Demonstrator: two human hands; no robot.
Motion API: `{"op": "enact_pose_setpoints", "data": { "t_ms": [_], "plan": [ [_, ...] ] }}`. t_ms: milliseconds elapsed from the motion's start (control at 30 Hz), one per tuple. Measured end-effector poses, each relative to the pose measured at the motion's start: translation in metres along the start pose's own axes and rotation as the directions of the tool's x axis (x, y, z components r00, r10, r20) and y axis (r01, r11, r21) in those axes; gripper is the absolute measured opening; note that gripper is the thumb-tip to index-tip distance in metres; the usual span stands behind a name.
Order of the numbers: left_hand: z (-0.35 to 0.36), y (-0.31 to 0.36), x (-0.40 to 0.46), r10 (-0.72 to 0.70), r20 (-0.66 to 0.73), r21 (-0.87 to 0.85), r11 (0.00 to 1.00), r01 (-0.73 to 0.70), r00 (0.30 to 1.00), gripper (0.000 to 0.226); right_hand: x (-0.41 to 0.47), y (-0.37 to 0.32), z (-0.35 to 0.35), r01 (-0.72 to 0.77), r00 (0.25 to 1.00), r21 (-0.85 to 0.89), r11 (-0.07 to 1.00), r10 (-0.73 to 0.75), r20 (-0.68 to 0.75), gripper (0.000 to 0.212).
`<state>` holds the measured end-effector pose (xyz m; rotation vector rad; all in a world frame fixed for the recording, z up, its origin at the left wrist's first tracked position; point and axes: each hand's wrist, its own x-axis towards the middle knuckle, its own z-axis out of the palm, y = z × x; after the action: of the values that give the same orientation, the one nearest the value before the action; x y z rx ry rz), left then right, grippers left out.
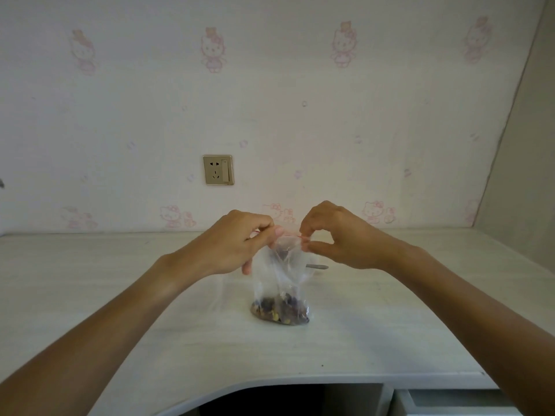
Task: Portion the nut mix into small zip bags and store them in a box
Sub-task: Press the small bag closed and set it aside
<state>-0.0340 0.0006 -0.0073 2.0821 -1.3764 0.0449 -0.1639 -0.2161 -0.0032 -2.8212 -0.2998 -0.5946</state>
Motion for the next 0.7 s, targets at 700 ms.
{"op": "enact_pose_setpoints", "data": {
  "t_ms": [700],
  "plan": [
    [0.015, 0.022, 0.009, -0.007, -0.054, 0.159, 0.987, 0.015, 0.998, 0.042, 0.01, -0.006, -0.005, -0.104, 0.993, 0.123, 0.987, 0.096, 0.073, 0.032]
  ]
}}
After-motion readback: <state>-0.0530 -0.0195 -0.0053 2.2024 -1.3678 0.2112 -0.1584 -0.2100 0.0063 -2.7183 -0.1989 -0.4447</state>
